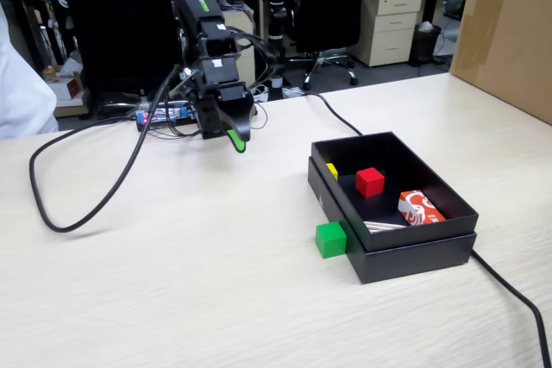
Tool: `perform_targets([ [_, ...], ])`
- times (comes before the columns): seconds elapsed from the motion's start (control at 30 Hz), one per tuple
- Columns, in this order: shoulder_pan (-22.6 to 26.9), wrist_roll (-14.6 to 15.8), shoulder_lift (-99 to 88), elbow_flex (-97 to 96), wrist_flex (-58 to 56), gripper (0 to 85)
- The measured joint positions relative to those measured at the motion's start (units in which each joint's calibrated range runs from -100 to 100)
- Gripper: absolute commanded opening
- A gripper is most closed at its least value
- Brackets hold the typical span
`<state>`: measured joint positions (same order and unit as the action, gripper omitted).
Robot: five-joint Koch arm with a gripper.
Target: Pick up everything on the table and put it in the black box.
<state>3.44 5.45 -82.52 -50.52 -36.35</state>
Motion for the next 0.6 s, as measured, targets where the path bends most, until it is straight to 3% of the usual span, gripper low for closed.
perform_targets([
  [0.27,0.39,1.03,31.20,38.43,-13.63,47.6],
  [0.6,1.07,1.03,77.41,71.29,-15.02,47.6],
])
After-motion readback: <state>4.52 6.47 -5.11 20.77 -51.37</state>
